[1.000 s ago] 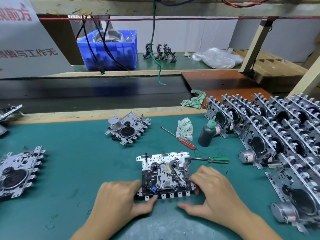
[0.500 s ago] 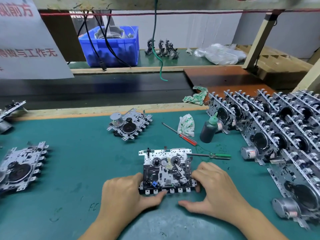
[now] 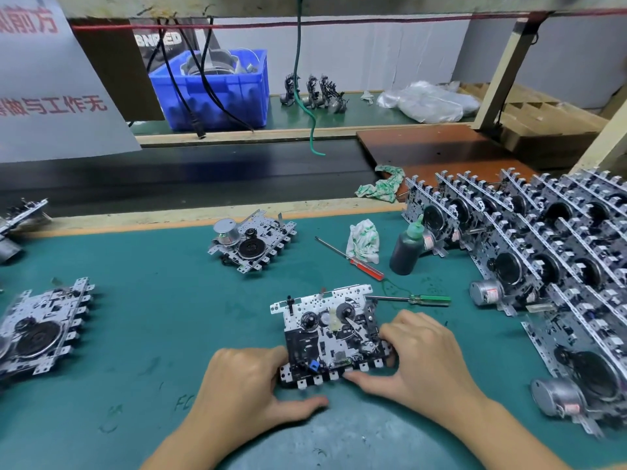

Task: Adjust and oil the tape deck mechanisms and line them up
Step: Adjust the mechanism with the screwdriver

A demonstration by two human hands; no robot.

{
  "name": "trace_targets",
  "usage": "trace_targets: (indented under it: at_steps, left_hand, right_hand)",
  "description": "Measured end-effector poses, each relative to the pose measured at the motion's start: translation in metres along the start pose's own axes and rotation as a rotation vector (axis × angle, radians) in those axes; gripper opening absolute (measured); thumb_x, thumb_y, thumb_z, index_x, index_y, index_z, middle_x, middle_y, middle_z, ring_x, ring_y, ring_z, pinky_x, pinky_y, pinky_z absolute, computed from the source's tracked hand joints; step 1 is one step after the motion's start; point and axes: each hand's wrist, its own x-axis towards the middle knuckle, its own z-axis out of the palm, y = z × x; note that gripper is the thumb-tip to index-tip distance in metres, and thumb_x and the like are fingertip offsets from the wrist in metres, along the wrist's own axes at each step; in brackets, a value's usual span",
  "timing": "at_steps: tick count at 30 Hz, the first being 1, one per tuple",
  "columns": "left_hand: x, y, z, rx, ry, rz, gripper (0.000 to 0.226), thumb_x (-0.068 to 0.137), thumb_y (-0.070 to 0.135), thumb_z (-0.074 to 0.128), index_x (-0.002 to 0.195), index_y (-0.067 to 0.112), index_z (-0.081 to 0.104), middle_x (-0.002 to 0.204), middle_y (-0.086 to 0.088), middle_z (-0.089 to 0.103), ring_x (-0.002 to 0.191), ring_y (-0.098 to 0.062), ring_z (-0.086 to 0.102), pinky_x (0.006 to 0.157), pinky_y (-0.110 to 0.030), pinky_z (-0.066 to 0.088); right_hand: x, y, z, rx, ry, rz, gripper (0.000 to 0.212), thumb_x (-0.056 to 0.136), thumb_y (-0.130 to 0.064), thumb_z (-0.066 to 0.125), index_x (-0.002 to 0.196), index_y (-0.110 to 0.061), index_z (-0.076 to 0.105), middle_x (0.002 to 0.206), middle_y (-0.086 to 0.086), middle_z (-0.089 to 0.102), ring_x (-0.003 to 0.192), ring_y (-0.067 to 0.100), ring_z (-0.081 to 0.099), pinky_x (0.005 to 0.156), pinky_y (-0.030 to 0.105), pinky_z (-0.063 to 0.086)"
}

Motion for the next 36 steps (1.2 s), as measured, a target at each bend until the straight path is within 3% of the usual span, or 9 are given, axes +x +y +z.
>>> trace_targets:
  at_steps: [4,12,16,20,26,30,33,36]
  left_hand:
    - [0.0,0.002,0.0,-0.009,0.034,0.009,0.039,0.06,0.065,0.058,0.055,0.027,0.05,0.036,0.008,0.039,0.031,-0.009,0.042,0.031,-0.014,0.032]
    - [0.0,0.0,0.003,0.093,0.112,-0.055,0.054,0.07,0.059,0.054,0.043,0.014,0.04,0.033,0.003,0.033,0.027,-0.017,0.035,0.032,-0.016,0.025]
    - [0.001,-0.003,0.001,0.037,0.069,-0.096,0.054,0.067,0.063,0.053,0.046,0.015,0.043,0.034,0.005,0.038,0.029,-0.015,0.039,0.032,-0.016,0.03]
    - [0.002,-0.001,-0.002,0.019,-0.004,-0.14,0.067,0.056,0.083,0.05,0.048,0.017,0.047,0.035,0.007,0.039,0.031,-0.012,0.042,0.032,-0.02,0.035]
    - [0.005,0.008,0.003,0.041,0.057,-0.276,0.062,0.056,0.074,0.051,0.041,0.015,0.042,0.031,0.002,0.037,0.028,-0.018,0.041,0.036,-0.018,0.025]
    - [0.006,0.002,0.001,0.002,0.008,-0.254,0.063,0.056,0.079,0.049,0.044,0.017,0.053,0.032,0.003,0.041,0.03,-0.018,0.045,0.035,-0.019,0.033]
    - [0.006,0.0,-0.003,-0.092,-0.064,-0.247,0.065,0.05,0.086,0.049,0.055,0.023,0.064,0.032,0.008,0.031,0.033,-0.012,0.044,0.037,-0.022,0.042]
    - [0.003,0.002,-0.005,-0.15,-0.087,-0.186,0.059,0.051,0.085,0.053,0.059,0.027,0.058,0.034,0.007,0.03,0.034,-0.008,0.041,0.037,-0.019,0.037]
  right_hand:
    - [0.0,0.01,-0.003,0.02,-0.04,-0.109,0.05,0.07,-0.066,0.053,0.055,-0.018,0.047,0.059,-0.006,0.047,0.054,0.014,0.045,0.058,0.023,0.031]
    - [-0.001,0.009,-0.005,0.125,-0.088,-0.109,0.053,0.065,-0.067,0.061,0.054,-0.018,0.047,0.06,-0.006,0.046,0.059,0.012,0.044,0.059,0.021,0.033]
    - [-0.001,0.006,-0.005,0.129,-0.074,-0.131,0.05,0.066,-0.062,0.061,0.052,-0.016,0.047,0.058,-0.006,0.046,0.058,0.013,0.045,0.059,0.022,0.033]
    - [-0.001,0.003,-0.003,0.076,-0.027,-0.096,0.049,0.071,-0.059,0.055,0.049,-0.016,0.046,0.055,-0.005,0.046,0.053,0.015,0.046,0.057,0.024,0.033]
    - [-0.001,0.002,-0.004,0.157,-0.061,-0.11,0.05,0.063,-0.062,0.063,0.05,-0.018,0.044,0.052,-0.008,0.044,0.057,0.011,0.042,0.059,0.022,0.033]
    - [-0.001,-0.002,-0.002,0.131,-0.042,-0.059,0.051,0.067,-0.063,0.058,0.048,-0.018,0.044,0.054,-0.006,0.044,0.054,0.014,0.045,0.057,0.022,0.031]
    - [-0.001,-0.004,0.0,0.124,-0.029,0.009,0.048,0.066,-0.062,0.055,0.047,-0.02,0.043,0.056,-0.007,0.041,0.053,0.012,0.042,0.057,0.021,0.028]
    - [-0.003,-0.002,-0.002,0.1,-0.057,0.027,0.053,0.061,-0.07,0.054,0.049,-0.02,0.045,0.057,-0.008,0.043,0.054,0.012,0.042,0.058,0.02,0.031]
